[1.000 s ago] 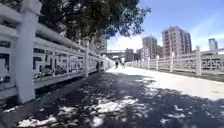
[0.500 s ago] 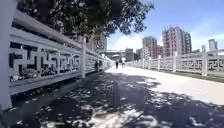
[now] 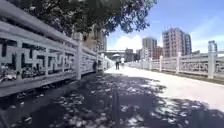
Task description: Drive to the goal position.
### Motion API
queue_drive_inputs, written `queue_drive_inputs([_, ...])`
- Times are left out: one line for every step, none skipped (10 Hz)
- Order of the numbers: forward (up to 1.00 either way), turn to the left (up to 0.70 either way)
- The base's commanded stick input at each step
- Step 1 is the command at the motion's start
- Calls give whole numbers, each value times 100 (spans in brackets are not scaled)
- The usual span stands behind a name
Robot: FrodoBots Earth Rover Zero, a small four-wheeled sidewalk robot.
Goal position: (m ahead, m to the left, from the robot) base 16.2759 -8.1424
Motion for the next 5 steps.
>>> queue_drive_inputs([70, 0])
queue_drive_inputs([70, 0])
queue_drive_inputs([70, 0])
queue_drive_inputs([70, 0])
queue_drive_inputs([70, 0])
